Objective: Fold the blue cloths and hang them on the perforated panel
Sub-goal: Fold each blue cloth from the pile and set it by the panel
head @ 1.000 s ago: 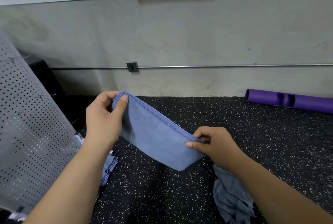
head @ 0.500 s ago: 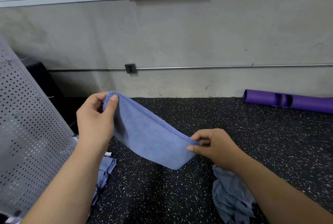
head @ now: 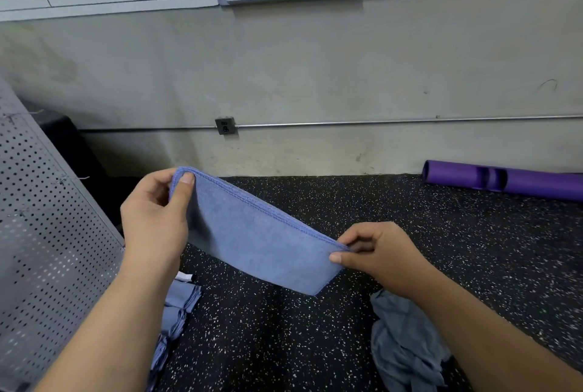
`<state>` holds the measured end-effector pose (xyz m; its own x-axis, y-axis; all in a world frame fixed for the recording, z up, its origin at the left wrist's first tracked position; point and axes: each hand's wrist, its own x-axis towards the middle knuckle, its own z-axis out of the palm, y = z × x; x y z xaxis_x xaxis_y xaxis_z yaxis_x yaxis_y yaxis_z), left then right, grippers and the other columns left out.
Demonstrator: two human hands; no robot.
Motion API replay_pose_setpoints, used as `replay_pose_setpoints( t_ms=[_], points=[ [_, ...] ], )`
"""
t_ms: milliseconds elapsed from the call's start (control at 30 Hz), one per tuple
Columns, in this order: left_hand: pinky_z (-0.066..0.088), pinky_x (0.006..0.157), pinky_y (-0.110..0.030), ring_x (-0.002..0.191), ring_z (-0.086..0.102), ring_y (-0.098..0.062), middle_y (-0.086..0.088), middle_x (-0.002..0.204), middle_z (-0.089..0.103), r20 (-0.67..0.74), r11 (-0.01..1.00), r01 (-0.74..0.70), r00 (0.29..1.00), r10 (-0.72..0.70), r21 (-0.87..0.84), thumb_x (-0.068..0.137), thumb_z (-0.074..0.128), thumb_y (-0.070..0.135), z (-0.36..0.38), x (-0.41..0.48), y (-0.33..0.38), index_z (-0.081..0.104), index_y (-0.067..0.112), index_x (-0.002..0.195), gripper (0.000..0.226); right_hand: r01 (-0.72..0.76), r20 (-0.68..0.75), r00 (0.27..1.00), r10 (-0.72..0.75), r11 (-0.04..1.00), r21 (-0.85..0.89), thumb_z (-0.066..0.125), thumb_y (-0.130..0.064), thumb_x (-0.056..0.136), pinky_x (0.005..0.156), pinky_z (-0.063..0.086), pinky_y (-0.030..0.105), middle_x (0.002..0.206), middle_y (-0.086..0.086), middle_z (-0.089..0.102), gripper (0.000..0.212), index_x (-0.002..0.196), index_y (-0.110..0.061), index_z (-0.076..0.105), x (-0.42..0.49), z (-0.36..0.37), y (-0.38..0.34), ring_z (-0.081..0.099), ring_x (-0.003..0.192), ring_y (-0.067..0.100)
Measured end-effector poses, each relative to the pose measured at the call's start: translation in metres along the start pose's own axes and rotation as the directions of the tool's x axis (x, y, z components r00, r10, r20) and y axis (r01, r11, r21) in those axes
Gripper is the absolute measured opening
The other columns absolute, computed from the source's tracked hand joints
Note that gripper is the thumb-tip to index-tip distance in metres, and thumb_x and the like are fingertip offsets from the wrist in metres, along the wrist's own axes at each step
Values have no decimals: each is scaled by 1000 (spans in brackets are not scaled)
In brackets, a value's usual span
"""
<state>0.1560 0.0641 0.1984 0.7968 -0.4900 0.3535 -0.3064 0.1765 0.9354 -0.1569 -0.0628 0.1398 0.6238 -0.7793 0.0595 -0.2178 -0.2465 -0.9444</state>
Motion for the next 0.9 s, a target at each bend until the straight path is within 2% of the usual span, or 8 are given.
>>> replay_pose_setpoints(
  t_ms=[100, 200, 333, 400, 533, 667, 767, 900],
  points=[
    [53, 86, -25, 86, 68, 5, 10, 96, 77, -8, 999, 19, 1000, -20, -40, 103, 72, 23, 0, 1, -2, 75, 16, 112, 12, 28, -58, 998, -28, 1000, -2, 91, -22, 84, 83, 64, 34, 88, -1, 82, 9, 85, -27, 84, 1, -2, 0, 79, 87, 20],
    [53, 84, -23, 85, 67, 6, 8, 97, 76, -15, 997, 26, 1000, -27, -70, 103, 71, 23, 0, 2, -2, 75, 14, 113, 14, 72, -102, 992, -72, 997, -5, 84, -20, 90, 76, 58, 22, 86, -6, 81, 6, 91, -26, 85, 3, -6, -1, 75, 79, 7],
    [54, 77, -12, 82, 67, 8, 4, 98, 75, -7, 998, -2, 1000, 2, -65, 103, 71, 21, 2, 2, -2, 74, 11, 114, 15, 86, -37, 996, -86, 996, 9, 88, -16, 87, 87, 62, 29, 93, -1, 82, 8, 90, -22, 85, 4, -12, -2, 78, 90, 18],
    [54, 82, -20, 83, 67, 7, 0, 102, 76, 8, 998, -8, 1000, 9, -63, 103, 71, 21, 2, 1, -2, 74, 10, 116, 18, 104, -17, 994, -104, 995, -1, 90, -12, 84, 90, 62, 31, 97, 0, 81, 11, 87, -22, 85, 4, -14, -2, 78, 93, 20],
    [55, 87, -35, 88, 69, 0, 0, 102, 78, 43, 996, 10, 999, -7, -90, 103, 71, 21, 3, -2, 1, 75, 11, 114, 16, 124, 43, 992, -119, 982, -144, 92, -18, 82, 90, 59, 24, 104, -11, 80, 12, 84, -27, 85, 3, -17, 1, 76, 96, 10],
    [57, 81, -27, 86, 69, -1, 7, 94, 78, 62, 997, -14, 998, 19, -79, 102, 71, 18, 5, -5, 4, 75, 12, 111, 11, 121, 93, 991, -99, 952, -281, 93, -25, 82, 92, 57, 18, 107, -22, 77, 10, 85, -29, 85, 2, -15, 4, 74, 98, 1],
    [56, 81, -36, 85, 69, -4, -1, 99, 78, 61, 996, -30, 997, 35, -83, 102, 71, 17, 7, -5, 4, 75, 11, 112, 12, 112, 94, 992, -84, 932, -344, 91, -29, 84, 92, 55, 15, 104, -27, 77, 8, 87, -31, 84, 3, -13, 6, 72, 97, -4],
    [56, 85, -41, 87, 70, -5, 4, 96, 77, 66, 995, -25, 997, 31, -92, 102, 71, 16, 6, -5, 5, 75, 10, 112, 13, 55, 63, 997, -33, 921, -386, 86, -34, 90, 73, 53, 14, 85, -23, 76, 8, 87, -39, 81, 5, -11, 9, 70, 78, -1]
  ],
)
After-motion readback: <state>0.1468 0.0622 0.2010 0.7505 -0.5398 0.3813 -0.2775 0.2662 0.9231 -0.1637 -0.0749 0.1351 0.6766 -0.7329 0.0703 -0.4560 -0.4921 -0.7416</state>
